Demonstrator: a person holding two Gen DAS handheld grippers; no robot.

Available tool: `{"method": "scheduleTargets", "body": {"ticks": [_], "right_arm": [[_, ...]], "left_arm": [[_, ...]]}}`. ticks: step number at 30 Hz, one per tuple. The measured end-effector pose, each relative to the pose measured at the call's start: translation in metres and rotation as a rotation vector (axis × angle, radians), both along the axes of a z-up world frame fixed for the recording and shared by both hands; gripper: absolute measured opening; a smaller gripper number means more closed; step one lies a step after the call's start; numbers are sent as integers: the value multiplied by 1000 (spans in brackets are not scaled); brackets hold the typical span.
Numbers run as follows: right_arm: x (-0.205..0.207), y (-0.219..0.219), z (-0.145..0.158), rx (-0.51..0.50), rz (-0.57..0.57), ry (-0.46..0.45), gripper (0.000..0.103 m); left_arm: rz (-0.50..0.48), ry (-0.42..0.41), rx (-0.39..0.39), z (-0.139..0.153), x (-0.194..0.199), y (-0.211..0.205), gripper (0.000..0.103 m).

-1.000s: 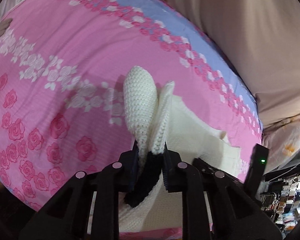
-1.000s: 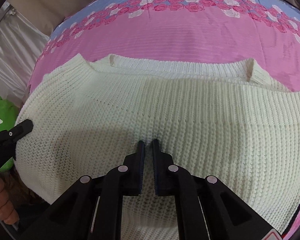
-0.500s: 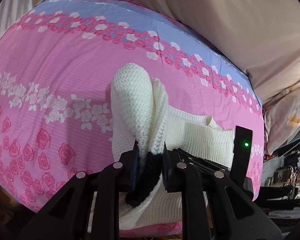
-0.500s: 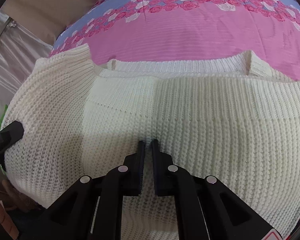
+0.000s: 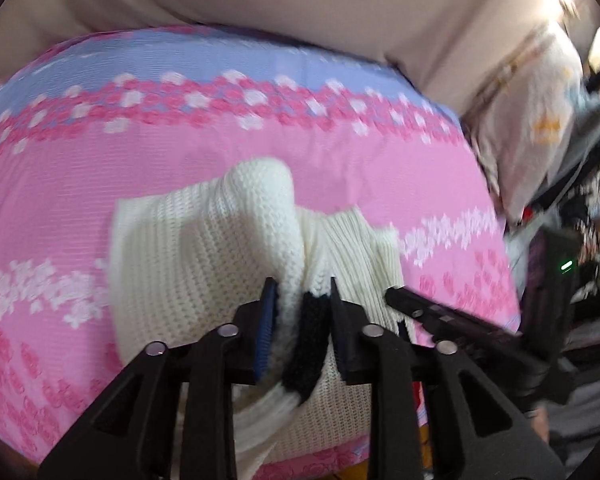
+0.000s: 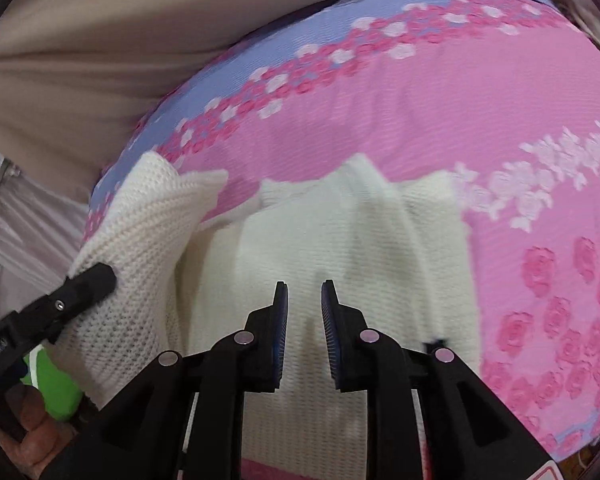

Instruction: Fold small clothes

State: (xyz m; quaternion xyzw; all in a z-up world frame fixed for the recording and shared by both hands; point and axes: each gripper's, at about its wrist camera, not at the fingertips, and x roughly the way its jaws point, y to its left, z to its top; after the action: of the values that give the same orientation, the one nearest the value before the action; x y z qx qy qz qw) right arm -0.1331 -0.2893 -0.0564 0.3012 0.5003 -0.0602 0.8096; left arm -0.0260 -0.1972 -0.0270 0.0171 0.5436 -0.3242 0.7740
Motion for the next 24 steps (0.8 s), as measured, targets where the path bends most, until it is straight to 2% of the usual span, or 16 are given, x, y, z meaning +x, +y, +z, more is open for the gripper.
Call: {"method": "scheduleTargets", "body": {"ticks": [2, 3, 5, 8, 12, 14, 16, 18, 20, 22, 23, 24], "right_arm": [[-19, -21, -3, -11, -46, 11, 22], [-26, -26, -4, -16, -59, 18, 24], [-37, -32, -7, -24, -79, 38, 32], [-46, -29, -1, -6, -67, 25, 53], [-24, 6, -1, 52, 20, 6, 76], [-6, 25, -9, 79, 81, 24, 77], [13, 42, -24, 84, 140, 82, 77], [27, 53, -38, 142, 178, 121, 78], [39, 65, -50, 218, 210, 152, 79], [48, 75, -54, 202, 237, 182, 78], [52, 80, -53, 180, 258, 188, 70], [56, 82, -52, 156, 277, 193, 54]], "left_arm": [[-32, 21, -38, -11, -6, -8, 29], [-16, 9, -45, -9, -7, -2, 34], [28, -38, -75, 3, -8, 19, 65], [101, -110, -62, 15, -9, 62, 74], [175, -74, -13, 1, -8, 121, 75], [220, -37, 2, -11, -13, 150, 75], [242, -9, 1, -20, -22, 170, 75], [243, 7, -15, -22, -33, 179, 75], [207, 36, -44, -26, -45, 182, 76], [146, 79, -64, -33, -57, 174, 77], [120, 99, -75, -36, -62, 171, 79], [84, 133, -90, -44, -68, 164, 79]]}}
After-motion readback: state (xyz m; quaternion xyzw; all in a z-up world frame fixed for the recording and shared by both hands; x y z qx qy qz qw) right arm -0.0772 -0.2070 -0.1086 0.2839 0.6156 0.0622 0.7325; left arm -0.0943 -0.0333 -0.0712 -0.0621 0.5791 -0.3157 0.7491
